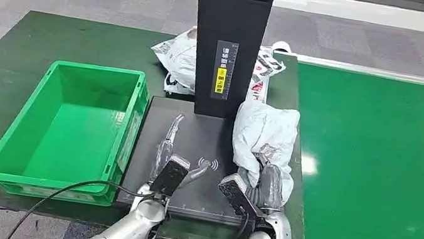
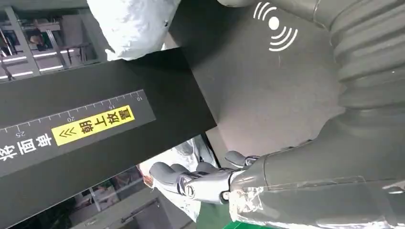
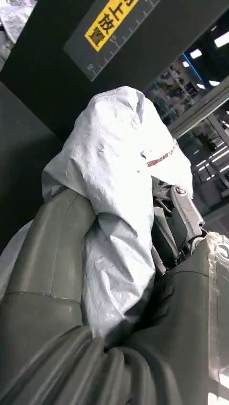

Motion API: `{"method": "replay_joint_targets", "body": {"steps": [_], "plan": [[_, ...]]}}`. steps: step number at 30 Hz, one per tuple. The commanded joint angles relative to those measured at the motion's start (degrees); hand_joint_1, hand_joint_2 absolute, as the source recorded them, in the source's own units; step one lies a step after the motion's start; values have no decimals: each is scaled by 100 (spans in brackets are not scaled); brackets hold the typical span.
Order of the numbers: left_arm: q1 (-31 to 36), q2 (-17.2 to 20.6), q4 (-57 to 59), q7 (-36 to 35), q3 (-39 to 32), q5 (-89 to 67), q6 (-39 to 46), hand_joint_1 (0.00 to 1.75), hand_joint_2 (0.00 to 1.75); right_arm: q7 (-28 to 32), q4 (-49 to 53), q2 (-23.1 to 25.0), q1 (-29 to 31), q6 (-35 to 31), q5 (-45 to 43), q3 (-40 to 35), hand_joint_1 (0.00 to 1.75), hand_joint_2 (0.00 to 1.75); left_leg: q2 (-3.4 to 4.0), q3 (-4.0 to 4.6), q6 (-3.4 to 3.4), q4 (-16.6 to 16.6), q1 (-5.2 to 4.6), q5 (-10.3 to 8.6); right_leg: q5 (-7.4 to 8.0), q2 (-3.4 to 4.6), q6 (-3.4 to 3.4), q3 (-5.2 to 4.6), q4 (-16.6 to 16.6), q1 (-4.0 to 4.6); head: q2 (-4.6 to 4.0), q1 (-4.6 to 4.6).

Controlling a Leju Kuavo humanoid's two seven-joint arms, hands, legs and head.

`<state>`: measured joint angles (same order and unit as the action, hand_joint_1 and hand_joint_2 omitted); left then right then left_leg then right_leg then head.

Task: Moved the parcel from conveyor to table for the left to box.

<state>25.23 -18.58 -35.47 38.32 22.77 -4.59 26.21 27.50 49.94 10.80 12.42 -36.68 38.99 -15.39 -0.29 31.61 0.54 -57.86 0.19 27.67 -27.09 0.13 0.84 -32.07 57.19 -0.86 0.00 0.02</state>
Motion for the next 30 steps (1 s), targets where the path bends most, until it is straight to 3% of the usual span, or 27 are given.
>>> {"method": "replay_joint_targets", "body": {"steps": [1, 4, 9, 10, 11, 12, 13, 14, 16, 17, 18, 22, 25, 27, 29, 30], "plan": [[296, 128, 367, 168, 308, 86, -37, 0, 175, -277, -761, -270, 450, 627, -173, -894, 175, 175, 9, 1, 0, 5, 2, -7, 10, 5, -5, -2, -7, 3, 0, 0], [371, 155, 424, 168, 386, 207, -37, 0, 175, -689, -1095, -361, 613, 1454, -231, -1449, 175, 175, 12, 0, 1, 1, 4, -3, 8, 10, -4, -1, -5, 5, 0, 0], [379, 219, 384, 168, 388, 332, -94, 0, 175, -336, -1236, -428, 682, 2292, -566, -1861, 175, 175, 14, -8, 2, 11, 4, -9, 15, 10, -10, 3, -12, 5, 0, 0], [375, 229, 356, 168, 371, 357, -105, 0, 175, -184, -1203, -444, 691, 2411, -589, -1985, 168, 175, 20, -12, 2, 6, 6, -4, 12, 15, -11, 5, -10, 7, 0, 0], [386, 231, 338, 168, 365, 374, -137, 0, 175, -88, -1193, -461, 701, 2583, -602, -2069, 175, 175, 26, -16, 3, 13, 4, -9, 18, 17, -16, 6, -14, 6, 0, 0], [400, 223, 333, 168, 335, 415, -177, 0, 175, 16, -1133, -479, 702, 2628, -552, -2182, 166, 175, 34, -16, 3, 6, 8, -5, 17, 23, -17, 5, -11, 10, 0, 0], [448, 208, 390, 168, 307, 450, -224, 0, 175, 208, -1066, -498, 705, 2853, -579, -2311, 106, 175, 38, -17, 4, 15, 6, -12, 25, 26, -22, 2, -16, 10, 0, 0], [479, 192, 409, 168, 292, 486, -304, 0, 175, 325, -1021, -533, 712, 2968, -533, -2450, 175, 175, 38, -16, 4, 6, 8, -7, 20, 26, -20, 2, -10, 13, 0, 0], [505, 179, 433, 168, 265, 513, -340, 0, 175, 545, -952, -564, 677, 3216, -713, -2533, 168, 175, 32, -12, 3, 7, 8, -11, 22, 19, -20, 1, -12, 15, 0, 0], [496, 182, 419, 168, 248, 516, -319, 0, 175, 571, -921, -585, 652, 3168, -763, -2545, 161, 175, 31, -14, 4, 13, 5, -16, 25, 18, -21, 1, -15, 12, 0, 0], [449, 198, 342, 168, 195, 543, -291, 0, 175, 550, -873, -594, 625, 2830, -746, -2531, 3, 175, 30, -16, 5, 7, 6, -11, 20, 19, -20, 3, -10, 14, 0, 0], [249, 299, -34, 168, 47, 547, -222, 0, 175, 522, -676, -526, 616, 2059, -968, -2238, 0, 175, 28, -14, 8, 24, 7, -27, 34, 15, -25, 2, -27, 15, 0, 0], [96, 350, -332, 168, 55, 387, -70, 0, 175, 600, -277, -517, 417, 507, -1021, -1773, 0, 175, 40, -10, 7, 15, 7, -19, 30, 28, -23, -4, -15, 11, 0, 0], [154, 350, -171, 168, 185, 226, 11, 0, 175, 794, -52, -542, 273, -159, -1317, -1474, 0, 175, 35, -11, 7, 10, 4, -13, 22, 23, -22, -3, -5, 7, 0, -2], [249, 342, 81, 168, 332, 65, 136, 0, 175, 1027, 216, -432, 38, -332, -1185, -727, 0, 175, 8, -1, 6, 10, 5, -18, 21, -2, -22, -1, -10, 8, 0, 0], [327, 342, 305, 168, 434, -63, 293, 0, 175, 1250, 593, -209, -207, -332, -1087, 142, 0, 175, 7, -3, 5, 4, 2, -12, 15, 1, -19, -1, -2, 3, 0, 0]]}}
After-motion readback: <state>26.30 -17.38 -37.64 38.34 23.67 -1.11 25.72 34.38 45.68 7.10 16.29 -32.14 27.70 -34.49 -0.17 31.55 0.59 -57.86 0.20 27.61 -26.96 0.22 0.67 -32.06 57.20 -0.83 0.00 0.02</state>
